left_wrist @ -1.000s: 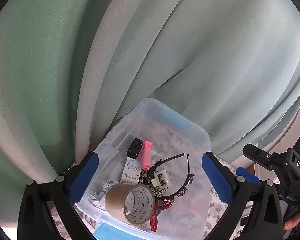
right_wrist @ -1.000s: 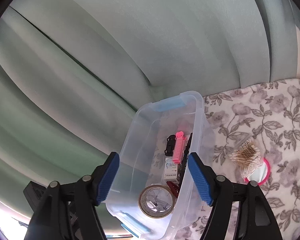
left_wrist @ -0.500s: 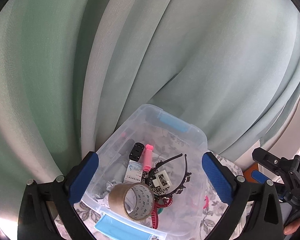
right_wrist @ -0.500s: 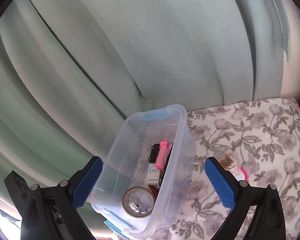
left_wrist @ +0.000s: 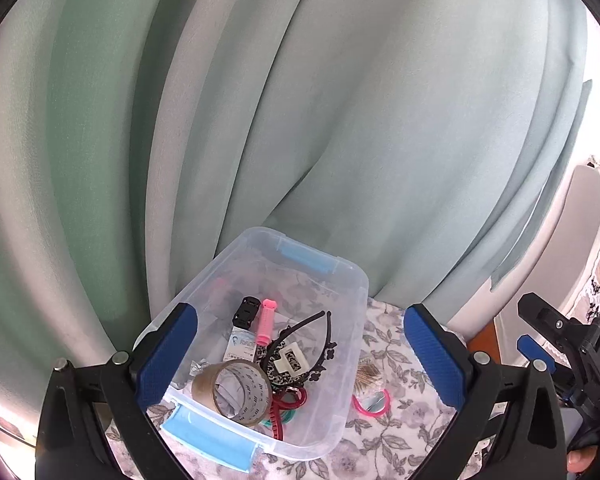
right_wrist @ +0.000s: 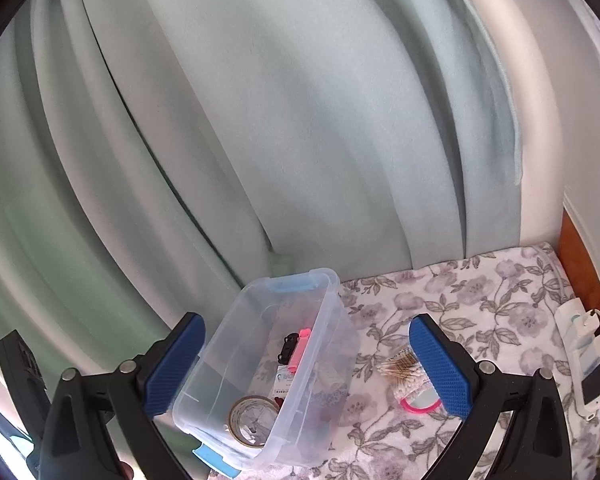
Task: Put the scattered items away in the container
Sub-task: 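Move both tools back from the box toward the cotton swab bag and pink mirror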
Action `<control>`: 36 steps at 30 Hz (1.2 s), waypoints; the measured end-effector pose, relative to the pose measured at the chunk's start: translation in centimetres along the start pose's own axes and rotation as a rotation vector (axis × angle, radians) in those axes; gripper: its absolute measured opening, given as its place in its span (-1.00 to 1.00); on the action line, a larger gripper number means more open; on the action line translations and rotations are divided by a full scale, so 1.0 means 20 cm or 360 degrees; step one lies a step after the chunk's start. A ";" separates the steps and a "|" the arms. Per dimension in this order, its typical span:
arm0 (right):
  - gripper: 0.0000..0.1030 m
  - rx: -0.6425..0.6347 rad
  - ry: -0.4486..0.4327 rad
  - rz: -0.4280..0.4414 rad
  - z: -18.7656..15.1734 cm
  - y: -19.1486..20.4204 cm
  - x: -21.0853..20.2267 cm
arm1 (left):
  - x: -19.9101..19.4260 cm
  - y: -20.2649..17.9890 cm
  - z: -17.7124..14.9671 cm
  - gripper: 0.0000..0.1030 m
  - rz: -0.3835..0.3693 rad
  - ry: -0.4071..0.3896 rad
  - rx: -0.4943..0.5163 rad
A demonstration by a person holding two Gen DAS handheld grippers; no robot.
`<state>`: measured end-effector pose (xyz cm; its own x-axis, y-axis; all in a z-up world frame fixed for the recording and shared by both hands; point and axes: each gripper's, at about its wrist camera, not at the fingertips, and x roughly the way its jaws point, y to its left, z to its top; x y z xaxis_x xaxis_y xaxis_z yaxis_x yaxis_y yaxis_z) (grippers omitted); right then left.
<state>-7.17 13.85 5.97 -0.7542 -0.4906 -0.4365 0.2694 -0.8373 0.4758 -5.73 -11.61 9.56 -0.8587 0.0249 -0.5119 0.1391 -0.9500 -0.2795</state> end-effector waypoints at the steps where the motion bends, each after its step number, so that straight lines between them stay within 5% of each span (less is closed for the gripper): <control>1: 1.00 0.0010 -0.0014 0.0000 0.00 -0.01 -0.03 | -0.02 -0.02 0.00 1.00 -0.0015 -0.0011 0.0001; 23: 1.00 0.0175 -0.0116 -0.0068 -0.08 -0.52 -0.44 | 0.00 -0.56 -0.26 1.00 -0.0368 0.0069 0.0180; 36: 1.00 0.0288 0.0036 -0.0181 -0.20 -0.80 -0.37 | 0.28 -0.70 -0.51 1.00 -0.0347 0.0332 0.0313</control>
<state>-3.45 29.84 -1.51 -0.7596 -0.4023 -0.5111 0.0699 -0.8317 0.5508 -7.47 4.98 2.40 -0.7356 0.2775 -0.6180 -0.1513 -0.9565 -0.2494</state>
